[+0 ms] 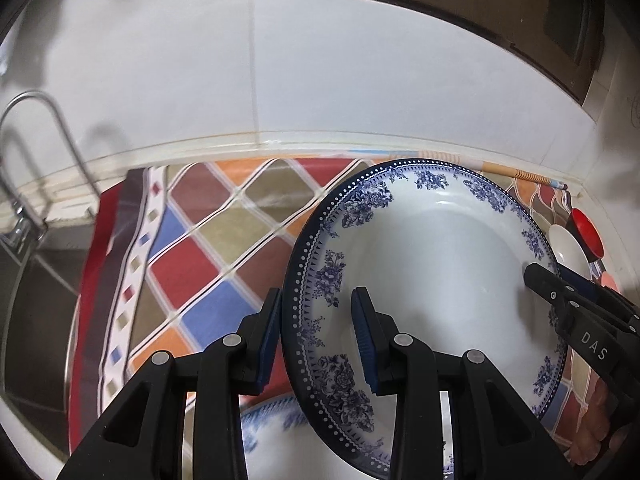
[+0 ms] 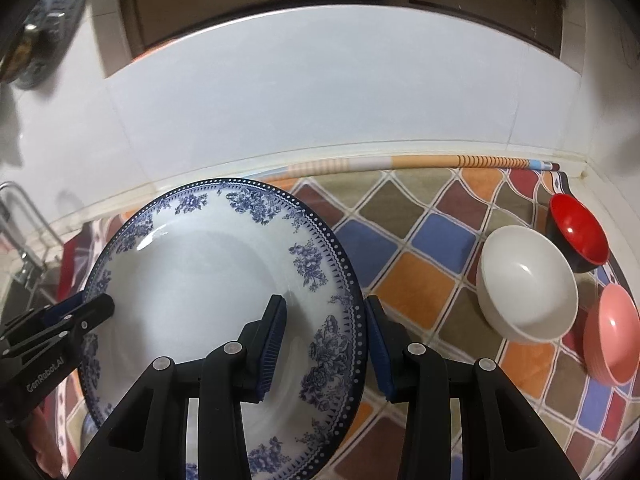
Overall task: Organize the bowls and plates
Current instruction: 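Lift the second blue-and-white plate with both grippers toward the plate stack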
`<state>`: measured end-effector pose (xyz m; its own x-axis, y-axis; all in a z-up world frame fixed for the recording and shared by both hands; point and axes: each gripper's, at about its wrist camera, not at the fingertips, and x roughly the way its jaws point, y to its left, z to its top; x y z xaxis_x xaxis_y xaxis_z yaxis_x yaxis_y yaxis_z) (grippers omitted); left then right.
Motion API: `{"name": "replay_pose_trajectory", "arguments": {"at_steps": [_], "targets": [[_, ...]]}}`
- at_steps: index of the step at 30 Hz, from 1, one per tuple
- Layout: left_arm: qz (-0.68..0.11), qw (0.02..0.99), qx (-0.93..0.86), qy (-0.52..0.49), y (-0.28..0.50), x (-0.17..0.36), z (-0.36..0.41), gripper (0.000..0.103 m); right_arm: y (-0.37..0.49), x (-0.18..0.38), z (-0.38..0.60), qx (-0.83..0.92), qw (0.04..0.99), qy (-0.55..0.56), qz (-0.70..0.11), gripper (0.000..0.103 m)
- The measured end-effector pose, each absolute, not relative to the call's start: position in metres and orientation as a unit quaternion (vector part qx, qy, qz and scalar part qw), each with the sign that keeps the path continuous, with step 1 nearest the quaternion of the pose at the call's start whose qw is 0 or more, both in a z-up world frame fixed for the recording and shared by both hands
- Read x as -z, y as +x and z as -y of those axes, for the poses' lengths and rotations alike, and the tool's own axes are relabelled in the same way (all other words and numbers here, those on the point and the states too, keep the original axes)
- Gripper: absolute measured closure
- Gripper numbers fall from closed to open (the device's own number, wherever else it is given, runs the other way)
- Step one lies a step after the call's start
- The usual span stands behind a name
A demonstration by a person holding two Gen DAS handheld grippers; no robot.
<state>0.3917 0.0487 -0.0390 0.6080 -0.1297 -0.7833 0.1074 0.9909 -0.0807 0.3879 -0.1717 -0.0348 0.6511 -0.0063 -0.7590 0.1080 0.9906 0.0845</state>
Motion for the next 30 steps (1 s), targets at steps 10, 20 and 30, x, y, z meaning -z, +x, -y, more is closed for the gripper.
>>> {"name": "replay_pose_trajectory", "arguments": {"at_steps": [10, 20, 30], "targets": [[-0.441, 0.896, 0.039, -0.026, 0.337, 0.039, -0.081, 0.068, 0.348, 0.028, 0.138, -0.006, 0.907, 0.046, -0.419, 0.062], [-0.464, 0.885, 0.019, -0.034, 0.302, 0.050, -0.103, 0.068, 0.315, 0.037, 0.109, -0.033, 0.897, 0.026, -0.439, 0.062], [-0.497, 0.867, 0.012, -0.038, 0.278, 0.072, -0.119, 0.067, 0.294, 0.055, 0.090, -0.042, 0.883, 0.012, -0.468, 0.062]]}}
